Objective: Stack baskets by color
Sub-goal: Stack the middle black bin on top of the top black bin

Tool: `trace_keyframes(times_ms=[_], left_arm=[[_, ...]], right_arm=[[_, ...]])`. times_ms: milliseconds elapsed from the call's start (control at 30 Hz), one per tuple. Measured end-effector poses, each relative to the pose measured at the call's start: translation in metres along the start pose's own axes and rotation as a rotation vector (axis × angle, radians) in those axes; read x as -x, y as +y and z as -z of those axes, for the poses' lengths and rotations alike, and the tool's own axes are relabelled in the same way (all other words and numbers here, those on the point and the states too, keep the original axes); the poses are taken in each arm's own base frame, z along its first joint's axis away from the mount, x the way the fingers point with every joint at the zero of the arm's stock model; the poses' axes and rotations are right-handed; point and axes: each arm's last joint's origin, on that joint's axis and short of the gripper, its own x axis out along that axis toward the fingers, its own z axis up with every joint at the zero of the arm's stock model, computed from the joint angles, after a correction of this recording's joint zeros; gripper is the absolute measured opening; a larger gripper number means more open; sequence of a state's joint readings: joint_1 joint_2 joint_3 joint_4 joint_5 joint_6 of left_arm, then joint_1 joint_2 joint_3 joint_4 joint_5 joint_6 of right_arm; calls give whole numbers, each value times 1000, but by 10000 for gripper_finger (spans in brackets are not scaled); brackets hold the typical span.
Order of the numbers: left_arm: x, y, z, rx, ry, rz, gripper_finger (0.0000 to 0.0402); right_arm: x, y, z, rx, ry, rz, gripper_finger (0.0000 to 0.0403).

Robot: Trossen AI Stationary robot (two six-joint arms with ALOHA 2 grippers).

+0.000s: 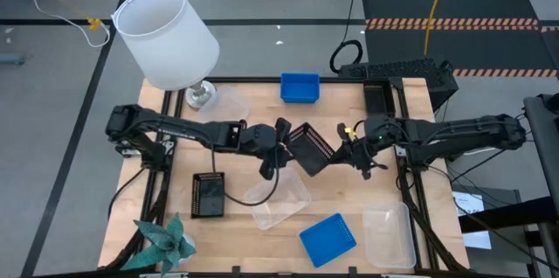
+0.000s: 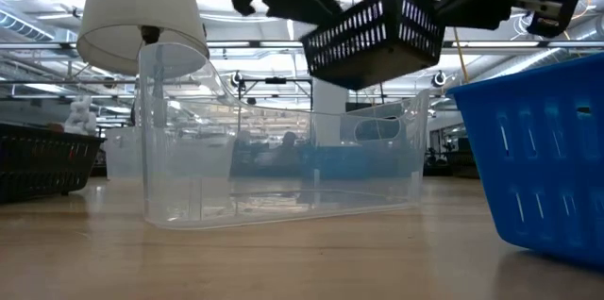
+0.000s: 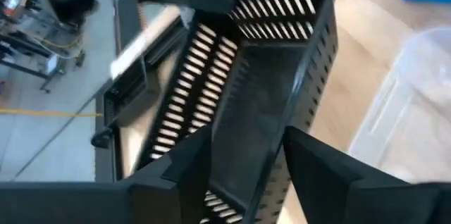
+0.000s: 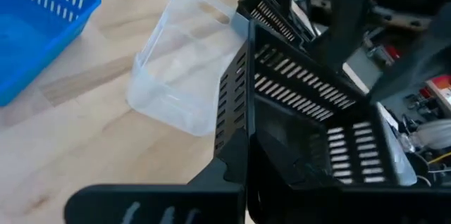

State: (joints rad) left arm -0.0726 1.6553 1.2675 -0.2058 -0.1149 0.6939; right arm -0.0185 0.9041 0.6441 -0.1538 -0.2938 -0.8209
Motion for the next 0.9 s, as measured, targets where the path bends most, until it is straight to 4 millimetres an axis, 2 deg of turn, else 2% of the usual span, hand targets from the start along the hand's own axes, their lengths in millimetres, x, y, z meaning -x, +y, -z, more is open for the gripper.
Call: trace_keyframes(times_ms=[133, 433, 633, 900], left_arm=[[-2, -2, 7, -23, 35, 47, 137], [-1, -5, 11, -57, 59, 94, 16], [-1, -4, 12, -43, 73, 91, 13], [-1, 1, 17, 11, 107, 54, 10]], right_arm=[[-5, 0, 2, 4, 8, -8, 4], [-8, 0, 4, 32, 24, -13, 4], [-8, -1, 4, -10, 60, 20, 17], [-10, 4, 3, -230, 190, 140, 102]])
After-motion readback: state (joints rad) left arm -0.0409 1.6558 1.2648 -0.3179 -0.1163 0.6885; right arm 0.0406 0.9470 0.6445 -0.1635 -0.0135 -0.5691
